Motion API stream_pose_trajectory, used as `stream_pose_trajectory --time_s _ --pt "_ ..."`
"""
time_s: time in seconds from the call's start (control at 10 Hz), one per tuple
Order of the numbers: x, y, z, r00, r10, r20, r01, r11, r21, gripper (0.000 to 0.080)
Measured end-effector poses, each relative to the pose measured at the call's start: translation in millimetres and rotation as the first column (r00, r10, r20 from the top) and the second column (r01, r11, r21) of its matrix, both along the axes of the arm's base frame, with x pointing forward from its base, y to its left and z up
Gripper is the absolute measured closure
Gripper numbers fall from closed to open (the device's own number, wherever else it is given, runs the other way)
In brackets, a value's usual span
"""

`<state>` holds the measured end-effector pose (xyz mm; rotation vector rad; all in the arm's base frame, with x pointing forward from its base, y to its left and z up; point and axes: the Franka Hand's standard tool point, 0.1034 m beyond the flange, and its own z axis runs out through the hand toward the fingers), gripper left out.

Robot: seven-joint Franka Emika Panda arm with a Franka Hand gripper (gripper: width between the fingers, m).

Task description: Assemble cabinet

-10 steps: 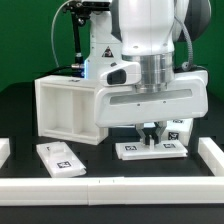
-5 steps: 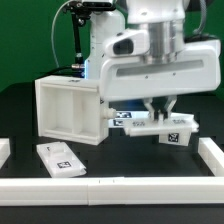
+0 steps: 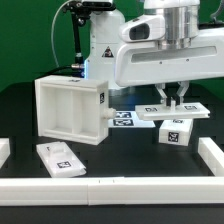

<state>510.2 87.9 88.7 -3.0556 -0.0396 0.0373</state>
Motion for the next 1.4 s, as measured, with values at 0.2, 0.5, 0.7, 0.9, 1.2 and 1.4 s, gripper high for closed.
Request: stream_pose_trajectory --time_s 0.2,0.5,0.7,0.9,1.2,1.4 --pt "-29.5 12.5 -0.3 0.977 -0.214 -0.013 0.214 0.977 -0.025 0.0737" --pt "-51.6 16.5 -4.4 0.954 -0.299 0.003 0.299 0.954 -0.026 0.0737" --pt "-53.3 18.3 -5.5 0.953 -0.304 -0.003 0.304 0.952 -0.026 0.0737" --pt "-70.3 20.9 -8.2 0.89 -0.456 -0.006 0.455 0.89 -0.04 0.0737" --pt "-113.9 4.0 -20.2 0.769 -0.639 0.01 0.639 0.769 -0.009 0.0737" --pt "-111.6 12.1 -18.8 0.782 -0.623 -0.007 0.623 0.782 -0.016 0.0735"
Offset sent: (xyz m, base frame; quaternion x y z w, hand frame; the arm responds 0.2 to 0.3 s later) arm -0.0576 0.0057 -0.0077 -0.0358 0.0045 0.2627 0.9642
